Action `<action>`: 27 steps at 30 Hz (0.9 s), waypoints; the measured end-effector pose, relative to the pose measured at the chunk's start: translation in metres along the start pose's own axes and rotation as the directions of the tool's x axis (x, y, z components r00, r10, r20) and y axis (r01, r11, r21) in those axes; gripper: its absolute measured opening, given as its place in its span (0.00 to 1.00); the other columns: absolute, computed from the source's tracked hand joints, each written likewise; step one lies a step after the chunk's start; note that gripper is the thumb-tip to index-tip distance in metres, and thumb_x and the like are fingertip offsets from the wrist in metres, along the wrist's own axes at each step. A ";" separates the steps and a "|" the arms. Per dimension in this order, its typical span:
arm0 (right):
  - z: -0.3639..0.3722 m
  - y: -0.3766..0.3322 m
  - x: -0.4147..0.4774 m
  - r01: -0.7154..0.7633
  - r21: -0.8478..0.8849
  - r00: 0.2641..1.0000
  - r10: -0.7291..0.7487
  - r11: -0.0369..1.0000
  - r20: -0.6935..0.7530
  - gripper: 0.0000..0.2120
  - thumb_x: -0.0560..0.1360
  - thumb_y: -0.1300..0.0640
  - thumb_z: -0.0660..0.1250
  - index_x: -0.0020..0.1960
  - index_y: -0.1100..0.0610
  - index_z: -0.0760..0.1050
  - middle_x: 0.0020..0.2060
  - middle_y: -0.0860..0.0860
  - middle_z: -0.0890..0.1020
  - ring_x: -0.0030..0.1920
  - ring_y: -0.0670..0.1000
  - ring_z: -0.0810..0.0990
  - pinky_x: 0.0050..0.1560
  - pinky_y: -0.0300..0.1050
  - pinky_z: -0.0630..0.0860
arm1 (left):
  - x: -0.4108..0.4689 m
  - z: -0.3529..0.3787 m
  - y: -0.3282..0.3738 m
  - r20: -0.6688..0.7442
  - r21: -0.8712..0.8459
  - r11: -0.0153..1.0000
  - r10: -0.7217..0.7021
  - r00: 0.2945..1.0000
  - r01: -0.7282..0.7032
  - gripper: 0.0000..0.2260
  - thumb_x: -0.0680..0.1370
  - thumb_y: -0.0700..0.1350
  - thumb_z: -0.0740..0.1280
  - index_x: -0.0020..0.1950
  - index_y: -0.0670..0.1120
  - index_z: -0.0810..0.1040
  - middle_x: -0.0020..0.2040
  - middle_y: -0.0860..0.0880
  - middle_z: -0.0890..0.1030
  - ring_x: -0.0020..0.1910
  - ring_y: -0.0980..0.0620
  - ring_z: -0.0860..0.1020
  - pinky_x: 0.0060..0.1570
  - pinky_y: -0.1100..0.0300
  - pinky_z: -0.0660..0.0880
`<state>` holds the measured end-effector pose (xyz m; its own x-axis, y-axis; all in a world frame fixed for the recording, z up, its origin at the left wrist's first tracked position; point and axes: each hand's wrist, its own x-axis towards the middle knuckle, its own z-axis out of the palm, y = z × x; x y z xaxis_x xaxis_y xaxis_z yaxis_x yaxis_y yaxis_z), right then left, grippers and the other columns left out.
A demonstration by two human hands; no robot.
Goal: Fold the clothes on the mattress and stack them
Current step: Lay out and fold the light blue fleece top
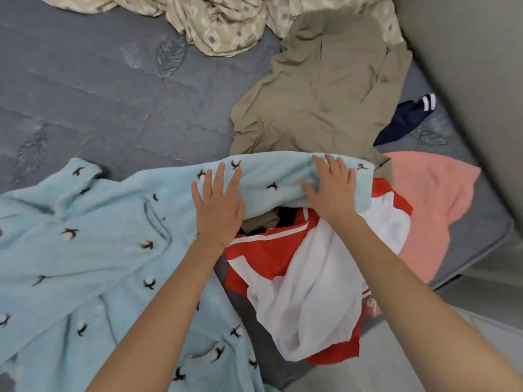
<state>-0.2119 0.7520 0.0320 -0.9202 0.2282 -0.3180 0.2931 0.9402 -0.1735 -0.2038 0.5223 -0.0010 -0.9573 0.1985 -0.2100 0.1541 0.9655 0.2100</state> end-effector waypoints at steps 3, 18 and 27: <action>-0.003 0.017 0.003 0.009 -0.071 0.999 -0.013 0.997 -0.051 0.29 0.80 0.46 0.61 0.78 0.51 0.58 0.77 0.55 0.59 0.78 0.56 0.52 0.76 0.60 0.42 | 0.009 0.001 0.020 -0.014 0.018 0.999 0.028 1.000 -0.028 0.26 0.82 0.53 0.56 0.79 0.53 0.54 0.79 0.44 0.55 0.77 0.40 0.54 0.73 0.37 0.49; -0.009 0.051 0.011 -0.156 0.166 0.975 0.179 0.974 -0.133 0.28 0.74 0.53 0.69 0.70 0.62 0.67 0.64 0.61 0.71 0.62 0.62 0.71 0.60 0.54 0.68 | 0.014 -0.001 0.041 0.005 0.090 0.990 0.111 0.994 -0.111 0.25 0.83 0.53 0.52 0.79 0.52 0.51 0.79 0.44 0.54 0.78 0.43 0.52 0.75 0.43 0.46; -0.011 0.027 0.002 -0.175 0.345 0.966 0.228 0.922 -0.119 0.17 0.71 0.58 0.67 0.59 0.62 0.73 0.54 0.60 0.79 0.53 0.63 0.77 0.53 0.58 0.74 | -0.018 -0.015 -0.012 0.014 0.038 0.998 0.059 0.998 -0.059 0.25 0.83 0.52 0.51 0.80 0.51 0.50 0.79 0.45 0.55 0.77 0.44 0.54 0.75 0.45 0.46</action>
<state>-0.2091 0.7809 0.0369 -0.8533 0.4651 -0.2358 0.5210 0.7397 -0.4260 -0.1922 0.5046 0.0145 -0.9431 0.2572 -0.2109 0.2196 0.9577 0.1859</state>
